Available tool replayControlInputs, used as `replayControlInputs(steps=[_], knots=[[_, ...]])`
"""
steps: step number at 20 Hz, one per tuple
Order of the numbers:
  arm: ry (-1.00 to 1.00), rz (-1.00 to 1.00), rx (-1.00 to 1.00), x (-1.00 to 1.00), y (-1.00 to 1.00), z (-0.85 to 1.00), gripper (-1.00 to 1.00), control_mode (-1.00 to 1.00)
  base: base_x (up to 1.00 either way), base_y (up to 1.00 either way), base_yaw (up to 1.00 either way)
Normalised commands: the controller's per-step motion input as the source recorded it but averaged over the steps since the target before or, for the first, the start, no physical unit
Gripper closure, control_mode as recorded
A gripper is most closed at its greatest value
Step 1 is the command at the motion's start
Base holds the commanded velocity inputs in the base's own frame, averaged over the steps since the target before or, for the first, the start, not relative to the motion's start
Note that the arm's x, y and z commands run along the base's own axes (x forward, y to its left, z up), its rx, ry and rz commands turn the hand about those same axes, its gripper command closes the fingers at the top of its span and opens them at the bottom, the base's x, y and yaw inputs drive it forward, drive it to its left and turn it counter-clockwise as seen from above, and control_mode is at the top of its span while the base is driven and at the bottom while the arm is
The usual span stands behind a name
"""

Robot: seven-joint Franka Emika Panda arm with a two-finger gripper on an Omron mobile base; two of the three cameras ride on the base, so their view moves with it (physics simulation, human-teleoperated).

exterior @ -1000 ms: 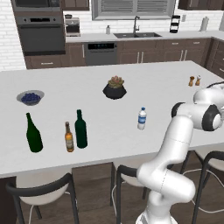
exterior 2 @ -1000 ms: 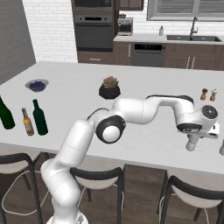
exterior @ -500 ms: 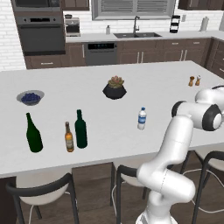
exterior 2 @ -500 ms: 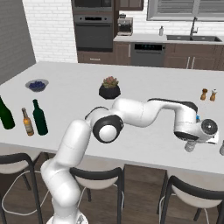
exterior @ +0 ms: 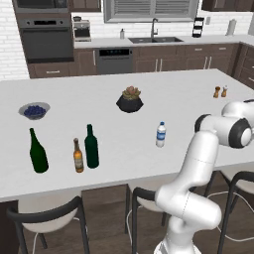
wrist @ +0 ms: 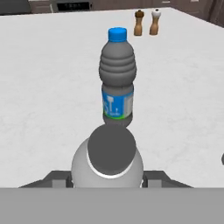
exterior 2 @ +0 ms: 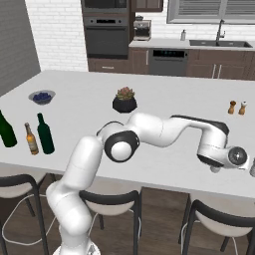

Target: Move the plastic bottles in the middle to the plastics group, and the glass bottles in the middle to the glass group.

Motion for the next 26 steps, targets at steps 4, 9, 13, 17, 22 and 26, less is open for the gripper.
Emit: replayControlInputs(steps=[4,9,13,17,22,26], knots=[[0.17,0.0,-0.06,0.28,0.11,0.0,1.0,-1.0,0.0,0.0,0.0],[0.09,0.0,-0.01,0.01,0.0,-0.02,1.0,-1.0,0.0,0.0,0.0],[0.01,0.0,0.0,0.0,0.0,-0.22,1.0,-1.0,0.0,0.0,0.0],[0.05,0.0,0.0,0.0,0.0,-0.06,1.0,-1.0,0.0,0.0,0.0],[0.0,0.0,0.0,0.0,0.0,0.0,-1.0,-1.0,0.0,0.0,0.0],[0.0,0.0,0.0,0.0,0.0,0.0,-1.0,-1.0,0.0,0.0,0.0]])
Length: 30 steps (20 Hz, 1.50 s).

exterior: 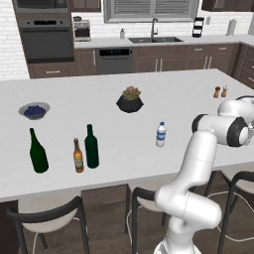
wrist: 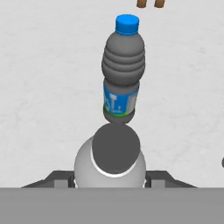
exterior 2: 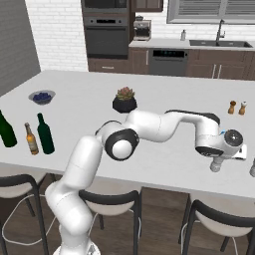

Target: Move the plastic bottles in the middle to the plastics group, and the glass bottles in the middle to the glass group.

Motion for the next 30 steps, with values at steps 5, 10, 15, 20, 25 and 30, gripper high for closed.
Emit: replayControlInputs(steps=[5,10,15,20,25,30], knots=[[0.01,0.0,0.0,0.0,0.0,0.0,-1.0,-1.0,0.0,0.0,0.0],[0.02,0.0,0.0,0.0,0.0,0.0,-1.0,-1.0,0.0,0.0,0.0],[0.0,0.0,0.0,-0.1,0.09,0.06,-1.0,-1.0,0.0,0.0,0.0],[0.0,0.0,-0.04,-0.59,0.39,0.43,-1.0,-1.0,0.0,0.0,0.0],[0.0,0.0,-0.11,-0.61,0.69,0.37,-1.0,-1.0,0.0,0.0,0.0],[0.0,0.0,-0.07,-0.19,1.0,-0.11,-1.0,-1.0,0.0,0.0,0.0]])
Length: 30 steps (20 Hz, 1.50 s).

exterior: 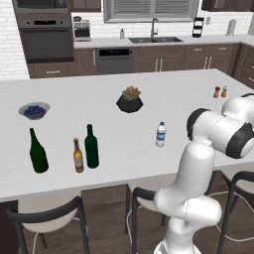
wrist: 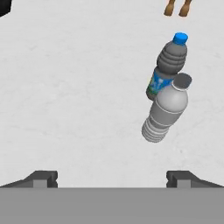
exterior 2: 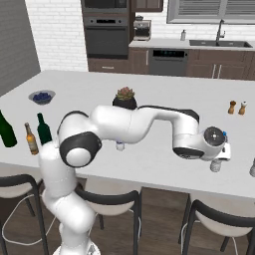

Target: Move the plastic bottles in the middle to the plastics group, and the glass bottles in the middle to the glass group.

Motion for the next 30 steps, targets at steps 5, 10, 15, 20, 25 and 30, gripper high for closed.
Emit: replayControlInputs(steps=[5,10,15,20,25,30], knots=[[0.0,0.0,-0.01,0.01,1.0,-0.15,-1.0,-1.0,0.0,0.0,0.0],[-0.08,0.06,0.0,0.18,1.0,-0.02,-1.0,-1.0,0.0,0.0,0.0],[-0.02,0.02,-0.03,0.07,1.0,0.35,-1.0,-1.0,0.0,0.0,0.0],[0.02,0.0,-0.12,0.0,1.0,0.68,-1.0,-1.0,0.0,0.0,0.0],[0.03,0.01,-0.04,0.06,0.75,0.19,-1.0,-1.0,0.0,0.0,0.0],[0.0,0.01,0.01,0.09,0.55,0.11,-1.0,-1.0,0.0,0.0,0.0]])
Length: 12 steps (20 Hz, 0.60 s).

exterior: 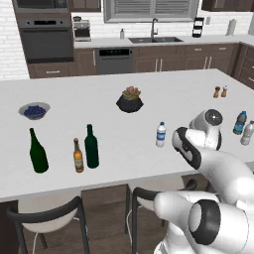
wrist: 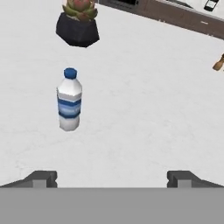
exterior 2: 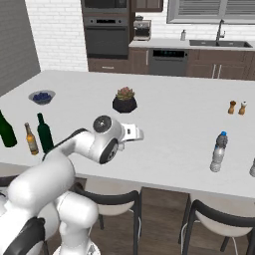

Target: Move the plastic bottles in the middle to the plastics group, and the glass bottles in the middle to the glass group.

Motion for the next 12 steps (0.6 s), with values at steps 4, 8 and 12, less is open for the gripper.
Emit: replayControlInputs(steps=[4,8,12], knots=[[0.01,0.0,0.08,-0.08,0.59,0.49,-1.0,-1.0,0.0,0.0,0.0],[0.15,0.0,0.03,-0.24,0.39,0.83,-1.0,-1.0,0.0,0.0,0.0],[0.28,0.0,0.0,0.04,0.55,0.28,-1.0,-1.0,0.0,0.0,0.0]])
